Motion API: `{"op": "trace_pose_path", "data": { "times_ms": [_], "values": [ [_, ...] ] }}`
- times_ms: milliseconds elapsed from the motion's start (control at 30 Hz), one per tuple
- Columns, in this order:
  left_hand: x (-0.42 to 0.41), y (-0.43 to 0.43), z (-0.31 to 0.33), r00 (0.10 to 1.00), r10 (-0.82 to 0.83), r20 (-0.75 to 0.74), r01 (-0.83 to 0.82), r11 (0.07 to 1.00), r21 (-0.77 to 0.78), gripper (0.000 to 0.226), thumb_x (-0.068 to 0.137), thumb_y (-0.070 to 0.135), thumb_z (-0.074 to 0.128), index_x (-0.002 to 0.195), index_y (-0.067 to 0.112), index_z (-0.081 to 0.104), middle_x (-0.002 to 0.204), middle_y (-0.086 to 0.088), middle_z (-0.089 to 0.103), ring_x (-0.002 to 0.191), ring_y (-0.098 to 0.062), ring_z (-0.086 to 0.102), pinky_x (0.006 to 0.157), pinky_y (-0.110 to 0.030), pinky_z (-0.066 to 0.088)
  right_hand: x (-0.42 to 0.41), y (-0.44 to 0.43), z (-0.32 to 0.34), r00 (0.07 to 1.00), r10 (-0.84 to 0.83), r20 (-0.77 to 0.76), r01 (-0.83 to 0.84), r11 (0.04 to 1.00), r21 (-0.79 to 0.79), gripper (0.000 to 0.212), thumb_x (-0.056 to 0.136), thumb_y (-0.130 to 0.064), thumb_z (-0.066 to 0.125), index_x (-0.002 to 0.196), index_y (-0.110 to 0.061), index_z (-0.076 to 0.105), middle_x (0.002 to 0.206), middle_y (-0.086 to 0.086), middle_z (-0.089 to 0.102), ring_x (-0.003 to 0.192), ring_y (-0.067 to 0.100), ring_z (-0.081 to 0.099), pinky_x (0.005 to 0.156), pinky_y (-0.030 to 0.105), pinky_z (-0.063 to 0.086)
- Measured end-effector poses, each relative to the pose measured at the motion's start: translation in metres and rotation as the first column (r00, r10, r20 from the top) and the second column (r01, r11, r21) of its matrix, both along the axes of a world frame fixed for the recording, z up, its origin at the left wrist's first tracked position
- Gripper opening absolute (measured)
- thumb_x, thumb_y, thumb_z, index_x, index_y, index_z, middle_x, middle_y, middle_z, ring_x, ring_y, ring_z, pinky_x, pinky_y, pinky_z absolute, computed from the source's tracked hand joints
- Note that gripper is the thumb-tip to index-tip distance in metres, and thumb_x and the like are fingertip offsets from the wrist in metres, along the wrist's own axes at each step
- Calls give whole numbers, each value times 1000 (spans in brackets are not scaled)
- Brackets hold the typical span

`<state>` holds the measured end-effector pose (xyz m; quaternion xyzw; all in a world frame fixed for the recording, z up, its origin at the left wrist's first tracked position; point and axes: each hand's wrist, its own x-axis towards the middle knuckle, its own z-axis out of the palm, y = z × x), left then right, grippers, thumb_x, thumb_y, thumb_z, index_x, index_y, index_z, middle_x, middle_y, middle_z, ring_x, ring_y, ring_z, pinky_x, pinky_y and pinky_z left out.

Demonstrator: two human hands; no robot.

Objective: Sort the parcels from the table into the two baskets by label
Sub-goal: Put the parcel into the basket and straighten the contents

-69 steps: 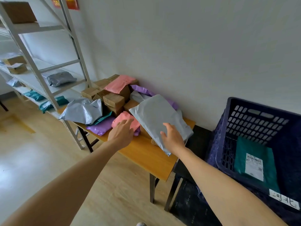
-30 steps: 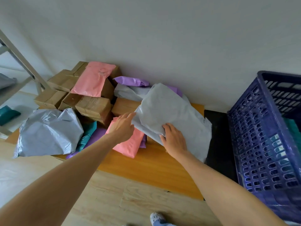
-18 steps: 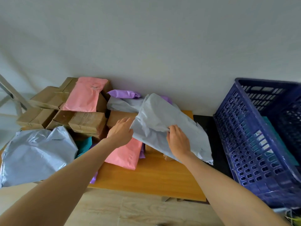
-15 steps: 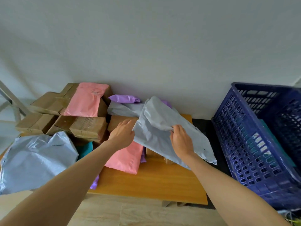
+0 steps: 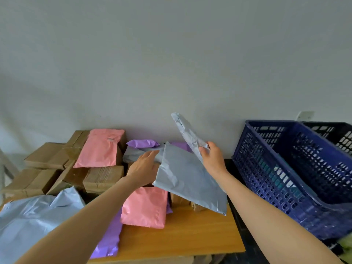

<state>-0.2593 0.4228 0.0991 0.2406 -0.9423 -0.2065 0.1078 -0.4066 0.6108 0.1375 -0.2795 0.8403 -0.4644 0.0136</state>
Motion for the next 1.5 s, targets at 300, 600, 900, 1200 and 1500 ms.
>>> {"op": "trace_pose_path", "data": {
  "times_ms": [300,600,900,1200,1500],
  "values": [
    [25,5,36,996,-76,-37,71,990,-120,62,90,17,52,149,22,31,152,-3,34,134,-24,40,99,-39,43,23,6,48,996,-20,85,33,988,-153,30,93,-15,57,68,-11,40,61,0,35,55,11,30,51,25,25],
    [35,25,97,951,-200,-237,18,799,-602,72,69,11,83,134,10,53,144,-24,44,123,-41,54,86,-50,53,43,14,84,988,150,-38,-150,989,5,26,93,-15,57,72,-1,51,60,-1,41,57,13,34,54,28,28],
    [25,61,143,914,-357,-193,50,572,-819,47,75,30,79,115,9,65,147,-16,44,135,-33,43,111,-50,32,59,19,111,919,353,-177,-302,917,261,36,96,-19,52,63,-26,40,60,-6,45,61,19,44,58,32,31],
    [16,74,154,977,-211,42,192,763,-617,35,98,45,47,121,21,58,114,3,63,114,-18,53,102,-31,27,64,19,118,879,420,-225,-356,893,276,17,90,-27,63,98,-13,66,86,7,67,80,26,61,72,39,48],
    [12,75,156,990,-119,77,138,935,-327,18,95,32,57,98,16,65,94,-2,65,89,-23,60,72,-34,45,52,15,109,880,403,-251,-348,907,236,31,81,-28,76,106,-15,63,105,3,70,94,21,64,83,35,51]
  ]
}}
